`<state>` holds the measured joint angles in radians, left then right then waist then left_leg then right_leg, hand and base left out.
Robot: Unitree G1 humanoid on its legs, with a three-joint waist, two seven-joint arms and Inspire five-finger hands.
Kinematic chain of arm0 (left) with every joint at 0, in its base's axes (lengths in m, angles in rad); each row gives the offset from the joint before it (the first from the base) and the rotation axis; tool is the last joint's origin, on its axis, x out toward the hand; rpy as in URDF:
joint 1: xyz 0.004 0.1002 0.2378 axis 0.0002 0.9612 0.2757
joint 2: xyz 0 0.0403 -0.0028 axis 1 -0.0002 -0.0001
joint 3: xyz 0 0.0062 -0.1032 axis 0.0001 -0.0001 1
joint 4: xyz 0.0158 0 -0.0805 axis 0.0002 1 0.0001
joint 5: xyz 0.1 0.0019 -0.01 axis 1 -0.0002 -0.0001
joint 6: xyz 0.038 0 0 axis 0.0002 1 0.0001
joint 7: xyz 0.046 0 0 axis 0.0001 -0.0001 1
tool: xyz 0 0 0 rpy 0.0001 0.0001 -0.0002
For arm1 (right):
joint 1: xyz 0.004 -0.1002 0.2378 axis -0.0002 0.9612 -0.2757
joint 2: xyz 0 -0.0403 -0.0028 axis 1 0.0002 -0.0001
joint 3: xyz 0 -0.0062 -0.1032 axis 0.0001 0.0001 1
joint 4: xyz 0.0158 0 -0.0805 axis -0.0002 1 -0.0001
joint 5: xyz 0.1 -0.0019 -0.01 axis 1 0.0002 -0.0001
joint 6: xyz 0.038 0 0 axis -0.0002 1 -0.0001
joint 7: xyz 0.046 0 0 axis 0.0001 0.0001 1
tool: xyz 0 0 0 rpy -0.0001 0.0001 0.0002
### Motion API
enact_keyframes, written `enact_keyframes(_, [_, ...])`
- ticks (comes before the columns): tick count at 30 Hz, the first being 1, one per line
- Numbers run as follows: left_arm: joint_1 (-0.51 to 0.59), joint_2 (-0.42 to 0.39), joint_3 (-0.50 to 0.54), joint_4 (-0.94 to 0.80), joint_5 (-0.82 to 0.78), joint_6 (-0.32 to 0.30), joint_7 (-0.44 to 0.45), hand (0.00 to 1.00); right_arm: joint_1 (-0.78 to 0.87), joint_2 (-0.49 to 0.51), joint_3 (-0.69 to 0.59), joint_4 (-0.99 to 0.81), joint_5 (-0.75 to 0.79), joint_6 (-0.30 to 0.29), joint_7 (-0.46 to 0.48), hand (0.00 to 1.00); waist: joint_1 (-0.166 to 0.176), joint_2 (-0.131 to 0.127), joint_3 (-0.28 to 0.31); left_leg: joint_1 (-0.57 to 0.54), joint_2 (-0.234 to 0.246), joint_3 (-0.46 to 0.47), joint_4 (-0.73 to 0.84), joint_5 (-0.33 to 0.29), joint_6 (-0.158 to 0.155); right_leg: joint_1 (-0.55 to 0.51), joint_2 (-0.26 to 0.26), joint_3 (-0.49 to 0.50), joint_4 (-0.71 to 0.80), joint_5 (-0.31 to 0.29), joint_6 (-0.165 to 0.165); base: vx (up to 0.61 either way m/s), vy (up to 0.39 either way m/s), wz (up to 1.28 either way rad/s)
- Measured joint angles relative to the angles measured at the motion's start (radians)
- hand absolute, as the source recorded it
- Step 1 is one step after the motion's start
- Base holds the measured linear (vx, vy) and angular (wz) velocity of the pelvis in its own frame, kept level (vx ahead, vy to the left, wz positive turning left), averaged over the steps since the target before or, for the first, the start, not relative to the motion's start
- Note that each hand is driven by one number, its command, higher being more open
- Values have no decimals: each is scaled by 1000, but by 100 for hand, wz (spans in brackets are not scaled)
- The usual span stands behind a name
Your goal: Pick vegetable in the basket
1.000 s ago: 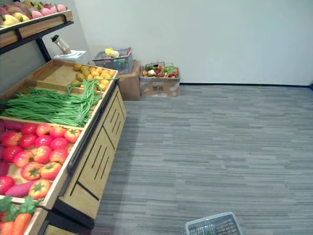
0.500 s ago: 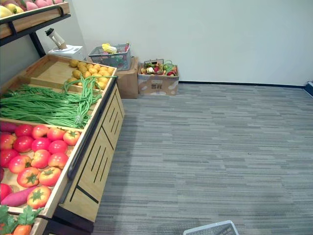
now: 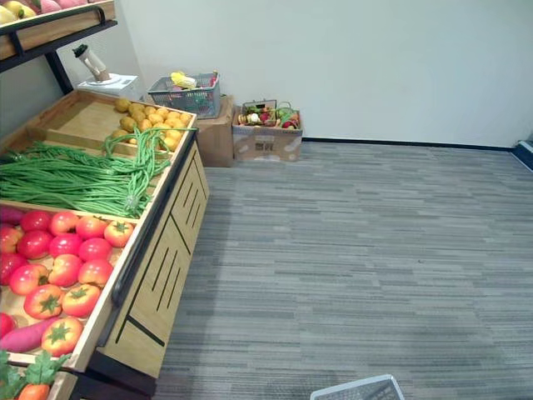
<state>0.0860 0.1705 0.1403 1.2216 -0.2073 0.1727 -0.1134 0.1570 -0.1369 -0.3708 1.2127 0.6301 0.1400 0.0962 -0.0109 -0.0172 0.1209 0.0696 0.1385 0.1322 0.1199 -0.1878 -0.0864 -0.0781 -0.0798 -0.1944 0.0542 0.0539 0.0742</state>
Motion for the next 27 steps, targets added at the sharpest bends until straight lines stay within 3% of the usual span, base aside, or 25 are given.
enact_keyframes(1, [0, 2, -2, 0, 0, -3, -1, 100, -4, 1, 0, -1, 1, 0, -4, 0, -1, -4, 5, -1, -5, -2, 19, -11, 5, -37, -19, 2, 102, -42, 11, 27, 98, 41])
enact_keyframes(2, [10, 9, -10, -18, 3, -16, 4, 100, -5, 2, -1, -7, 27, 0, -21, 0, -16, -13, 21, 46, -16, -41, 40, -25, 19, -121, -76, 15, 349, -107, 24, 4, 55, 45])
enact_keyframes(3, [18, 23, -11, -23, 0, -15, 2, 100, -4, 20, 1, -6, 25, 1, -20, 0, -13, -42, 15, 39, -32, -42, 42, -28, 13, -103, -64, 44, 228, -59, 40, -11, -27, 43])
enact_keyframes(4, [12, 29, -9, -16, -1, -13, 4, 100, -10, 31, 1, -4, 19, 0, -17, 0, -11, -54, 15, 27, -36, -46, 53, -35, 8, -103, -66, 53, 187, -36, 18, -1, -94, 4])
enact_keyframes(10, [0, 8, 3, -19, -10, 10, -17, 100, 1, 32, -2, -1, 21, 5, -18, 0, -20, -9, 18, 11, 40, -90, 79, -52, -36, -58, -1, -6, 149, -52, -14, 19, -109, 15])
enact_keyframes(14, [-7, 9, -11, -20, 4, 8, -23, 100, 11, 25, -2, -4, 20, 13, -13, 0, -18, -3, 7, -2, 65, -128, 49, -30, -60, -49, 19, -57, 135, -68, -27, 11, -112, 35])
enact_keyframes(19, [-11, 11, -47, -19, -1, 3, 6, 100, 7, 5, 2, -4, 20, 28, -10, 0, -13, 1, 5, -5, 66, -145, 36, -1, -68, -49, 13, -84, 160, -96, -32, 20, -44, 23])
enact_keyframes(21, [-5, 20, -45, -21, -3, -6, 15, 100, 2, 4, 16, 0, 20, 37, -10, 0, -16, -11, -2, -103, 57, -143, 208, 0, -69, -44, 11, -76, 142, -108, -39, -9, -49, 25])
enact_keyframes(23, [-5, 18, -36, -23, -2, -22, 21, 100, 1, -2, 33, 9, 20, 45, -10, 0, -13, -13, 7, -196, 59, -144, 397, 20, -49, -11, 27, -44, 111, -107, -41, -13, -96, 23])
enact_keyframes(24, [-4, 20, -33, -23, -2, -26, 22, 100, -1, -5, 45, 12, 20, 49, -10, 0, -11, -20, 17, -207, 61, -141, 435, 0, -48, 14, 29, -30, 98, -102, -48, -37, -46, 4])
enact_keyframes(25, [0, 8, -32, -26, -2, -31, 23, 100, -1, -23, 45, 16, 20, 54, -12, 0, 1, -7, 19, -199, 54, -130, 397, -40, -55, 32, 35, -20, 90, -102, -47, -34, 1, -13])
enact_keyframes(27, [16, -2, -31, -54, -2, -31, 23, 100, -12, -33, 45, 13, 18, 51, -12, 0, 8, 4, 22, -191, 21, -115, 245, -38, -56, 34, 36, -1, 89, -103, -43, -12, 82, -39])
